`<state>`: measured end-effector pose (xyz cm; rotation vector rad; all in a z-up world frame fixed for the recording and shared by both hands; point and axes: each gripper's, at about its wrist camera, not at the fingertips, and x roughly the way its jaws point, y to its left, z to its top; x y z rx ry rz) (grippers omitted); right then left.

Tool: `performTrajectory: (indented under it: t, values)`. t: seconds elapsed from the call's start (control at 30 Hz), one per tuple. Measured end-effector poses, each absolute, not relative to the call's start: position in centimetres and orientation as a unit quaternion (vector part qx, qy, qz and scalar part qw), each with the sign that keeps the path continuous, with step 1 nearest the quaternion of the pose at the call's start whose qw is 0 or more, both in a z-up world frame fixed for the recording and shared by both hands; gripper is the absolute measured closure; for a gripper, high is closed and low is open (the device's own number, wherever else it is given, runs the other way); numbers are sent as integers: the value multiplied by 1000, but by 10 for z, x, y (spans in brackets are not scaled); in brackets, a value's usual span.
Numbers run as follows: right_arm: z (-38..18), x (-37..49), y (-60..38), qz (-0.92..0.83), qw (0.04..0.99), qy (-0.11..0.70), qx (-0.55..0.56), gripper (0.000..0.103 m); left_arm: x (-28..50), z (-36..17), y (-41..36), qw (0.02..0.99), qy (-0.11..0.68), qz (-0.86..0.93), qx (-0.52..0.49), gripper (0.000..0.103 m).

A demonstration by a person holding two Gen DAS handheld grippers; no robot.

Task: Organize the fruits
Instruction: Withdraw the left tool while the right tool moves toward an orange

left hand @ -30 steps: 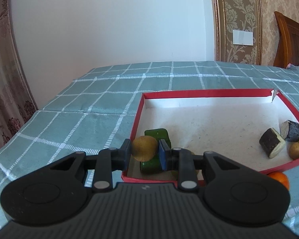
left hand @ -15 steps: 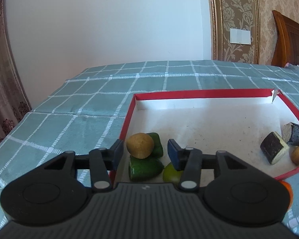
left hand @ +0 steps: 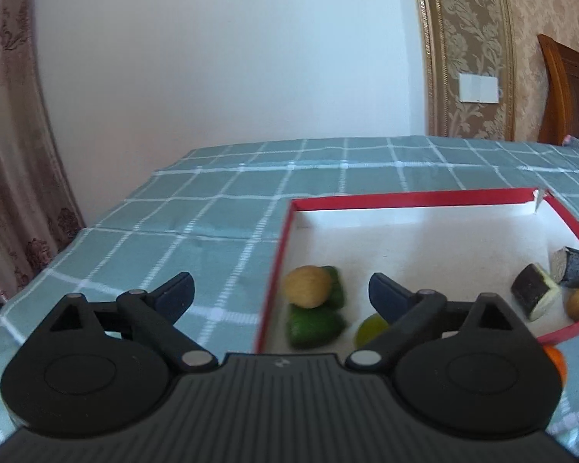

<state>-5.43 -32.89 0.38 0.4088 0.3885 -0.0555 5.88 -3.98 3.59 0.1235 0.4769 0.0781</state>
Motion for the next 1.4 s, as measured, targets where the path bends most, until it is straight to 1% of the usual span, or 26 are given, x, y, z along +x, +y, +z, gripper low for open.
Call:
performTrajectory:
  t: [0.17, 0.23, 0.37, 0.57, 0.67, 0.77, 0.93, 1.07, 1.23, 1.3, 1.4]
  values:
    - [4, -57, -330, -33, 960, 188, 206, 22, 45, 33, -6, 970, 235, 54, 30, 3]
    - [4, -57, -330, -35, 960, 188, 205, 22, 35, 32, 9, 973, 226, 48, 10, 0]
    - [5, -58, -329, -40, 960, 187, 204, 22, 12, 30, 31, 980, 195, 22, -10, 0]
    - [5, -59, -329, -47, 961, 184, 203, 22, -4, 25, 58, 982, 183, 16, -49, 0]
    - [5, -60, -330, -47, 961, 183, 203, 22, -5, 18, 77, 978, 183, 18, -95, 0]
    - [6, -61, -329, -50, 962, 180, 197, 22, -6, 14, 101, 967, 187, 32, -171, 0]
    - [12, -59, -309, -39, 970, 190, 146, 22, -8, 5, 127, 948, 191, 44, -251, 0]
    - [22, -60, -277, 17, 973, 204, 105, 22, -9, 7, 123, 953, 189, 43, -233, 0]
    - [38, -59, -227, 77, 977, 199, 26, 22, -9, 10, 109, 963, 186, 36, -192, 0]
    - [38, -51, -212, 74, 974, 213, -5, 22, -8, 9, 107, 964, 189, 36, -185, 0]
    - [32, -38, -200, 73, 967, 243, -18, 22, -6, 9, 106, 964, 192, 37, -183, 0]
